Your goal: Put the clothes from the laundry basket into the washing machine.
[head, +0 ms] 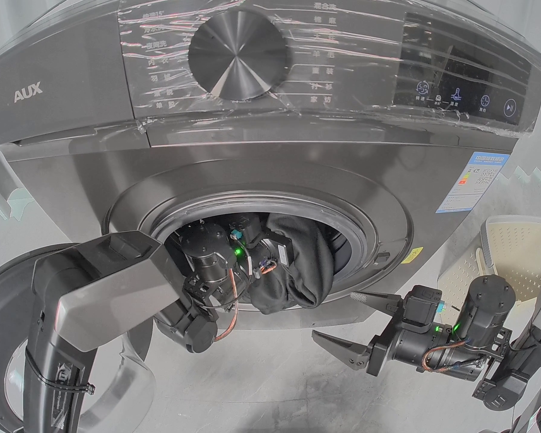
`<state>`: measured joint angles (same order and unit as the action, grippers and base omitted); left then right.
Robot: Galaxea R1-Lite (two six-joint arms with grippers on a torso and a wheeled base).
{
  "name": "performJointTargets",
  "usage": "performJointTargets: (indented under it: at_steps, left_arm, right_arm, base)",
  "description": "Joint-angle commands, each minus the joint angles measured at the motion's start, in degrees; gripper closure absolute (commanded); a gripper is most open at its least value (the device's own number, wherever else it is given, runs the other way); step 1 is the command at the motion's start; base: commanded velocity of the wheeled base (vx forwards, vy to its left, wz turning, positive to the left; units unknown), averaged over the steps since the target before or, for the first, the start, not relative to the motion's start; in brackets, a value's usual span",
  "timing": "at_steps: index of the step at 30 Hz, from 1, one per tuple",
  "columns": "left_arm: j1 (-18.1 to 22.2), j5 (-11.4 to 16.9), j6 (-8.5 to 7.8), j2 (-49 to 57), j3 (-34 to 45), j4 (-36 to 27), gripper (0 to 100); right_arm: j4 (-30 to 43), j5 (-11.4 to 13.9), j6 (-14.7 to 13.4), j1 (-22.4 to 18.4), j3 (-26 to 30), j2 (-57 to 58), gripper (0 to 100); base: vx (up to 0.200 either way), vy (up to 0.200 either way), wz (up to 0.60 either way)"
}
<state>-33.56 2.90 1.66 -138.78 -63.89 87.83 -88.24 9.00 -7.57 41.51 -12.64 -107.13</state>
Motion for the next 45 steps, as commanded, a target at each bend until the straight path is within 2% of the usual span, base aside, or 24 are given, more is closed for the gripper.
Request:
performJointTargets:
  at_steps: [1,6,9,14,19,27,28,32,33,37,42,45]
  left_arm:
    - [2.2,-0.4,0.1,-5.6,-8.5,-2.3,100]
    - [2.4,-0.4,0.28,-6.7,-12.7,-5.3,100]
    - [2.9,-0.5,0.36,-7.7,-17.1,-9.9,100]
    - [4.2,-5.5,0.19,-11.2,-28.6,-16.0,100]
    - [6.0,-7.6,0.28,-12.7,-36.2,-20.3,100]
    - [6.1,-8.0,0.28,-11.9,-35.9,-20.6,100]
    - [6.1,-8.0,0.28,-11.8,-35.4,-20.6,0]
    - [6.1,-8.1,0.89,-9.5,-31.8,-20.7,0]
    - [6.1,-8.0,1.33,-6.9,-27.3,-21.2,0]
    - [5.6,-7.1,1.68,-3.2,-19.5,-23.4,0]
    - [5.3,-3.9,1.59,0.2,-10.1,-26.2,0]
    - [4.6,-3.2,1.51,0.0,-8.2,-26.7,0]
  right_arm:
    - [0.0,0.0,0.0,0.3,0.2,-0.5,0]
    - [0.0,0.0,-0.1,0.3,0.2,-0.6,0]
    - [0.0,0.0,-0.1,0.3,0.2,-0.6,0]
    - [0.0,0.0,0.0,0.3,0.2,-0.6,0]
    - [0.0,0.0,0.0,0.3,0.2,-0.6,0]
    - [0.0,0.1,0.0,0.3,0.2,-1.1,0]
    - [0.0,0.0,0.0,0.3,0.2,-1.1,0]
    - [0.0,0.1,0.0,0.3,0.2,-1.1,0]
    - [0.0,0.0,0.0,0.3,0.2,-1.1,0]
    - [0.0,0.1,0.0,0.3,0.2,-1.1,0]
    - [0.0,0.0,0.0,0.3,0.2,-1.1,0]
    - [0.0,0.0,0.0,0.3,0.2,-1.1,0]
  base:
    - [0.0,0.0,0.0]
    - [0.0,0.0,0.0]
    - [0.0,0.0,0.0]
    - [0.0,0.0,0.0]
    - [0.0,0.0,0.0]
    - [0.0,0.0,0.0]
    - [0.0,0.0,0.0]
    - [0.0,0.0,0.0]
    - [0.0,0.0,0.0]
    - [0.0,0.0,0.0]
    - [0.0,0.0,0.0]
    - [0.0,0.0,0.0]
